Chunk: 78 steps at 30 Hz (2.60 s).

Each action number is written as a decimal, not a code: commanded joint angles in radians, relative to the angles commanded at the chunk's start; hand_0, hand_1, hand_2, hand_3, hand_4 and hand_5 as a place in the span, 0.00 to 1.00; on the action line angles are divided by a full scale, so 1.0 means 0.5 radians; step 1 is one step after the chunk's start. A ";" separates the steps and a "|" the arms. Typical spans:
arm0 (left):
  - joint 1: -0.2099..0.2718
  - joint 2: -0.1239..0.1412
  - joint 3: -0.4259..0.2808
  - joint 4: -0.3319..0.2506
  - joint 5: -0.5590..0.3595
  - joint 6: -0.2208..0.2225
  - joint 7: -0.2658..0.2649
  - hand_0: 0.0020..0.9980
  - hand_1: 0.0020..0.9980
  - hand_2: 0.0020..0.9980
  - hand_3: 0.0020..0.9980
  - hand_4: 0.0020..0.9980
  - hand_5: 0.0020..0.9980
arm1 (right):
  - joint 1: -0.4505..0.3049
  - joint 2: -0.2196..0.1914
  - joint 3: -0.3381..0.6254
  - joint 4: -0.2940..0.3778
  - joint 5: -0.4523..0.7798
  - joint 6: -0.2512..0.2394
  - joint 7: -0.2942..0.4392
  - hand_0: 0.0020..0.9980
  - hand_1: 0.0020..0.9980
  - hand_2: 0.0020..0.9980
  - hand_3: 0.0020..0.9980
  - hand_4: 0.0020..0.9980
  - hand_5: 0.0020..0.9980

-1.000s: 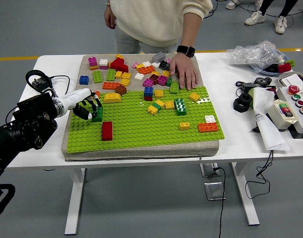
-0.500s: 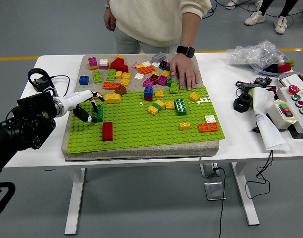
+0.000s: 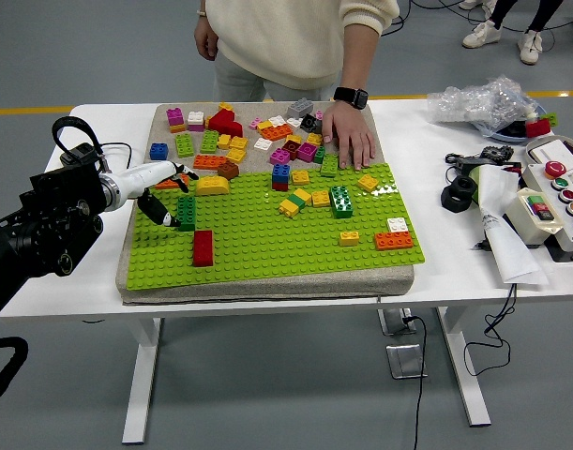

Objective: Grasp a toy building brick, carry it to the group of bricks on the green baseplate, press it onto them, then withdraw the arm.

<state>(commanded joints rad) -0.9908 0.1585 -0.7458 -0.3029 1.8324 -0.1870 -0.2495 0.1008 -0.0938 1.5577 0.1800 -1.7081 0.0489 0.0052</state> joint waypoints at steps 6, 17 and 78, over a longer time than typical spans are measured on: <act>-0.004 0.000 0.008 0.004 0.012 0.003 0.000 0.94 0.91 0.76 0.88 0.86 0.01 | -0.001 -0.001 0.000 0.000 0.004 0.001 -0.002 0.78 0.71 0.75 0.77 1.00 0.77; -0.030 -0.032 0.112 0.096 -0.100 0.031 -0.012 0.96 0.91 0.78 0.89 0.89 0.01 | 0.004 0.001 -0.009 0.000 0.012 0.002 -0.002 0.78 0.71 0.75 0.77 1.00 0.77; 0.118 0.001 -0.083 -0.304 0.070 0.009 0.070 0.99 0.95 0.84 0.94 0.92 0.03 | -0.016 -0.013 0.003 0.000 0.002 -0.001 0.002 0.78 0.71 0.75 0.77 1.00 0.78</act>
<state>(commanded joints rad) -0.9316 0.1590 -0.7870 -0.4550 1.8675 -0.1826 -0.2144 0.0926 -0.1000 1.5593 0.1800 -1.7072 0.0486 0.0063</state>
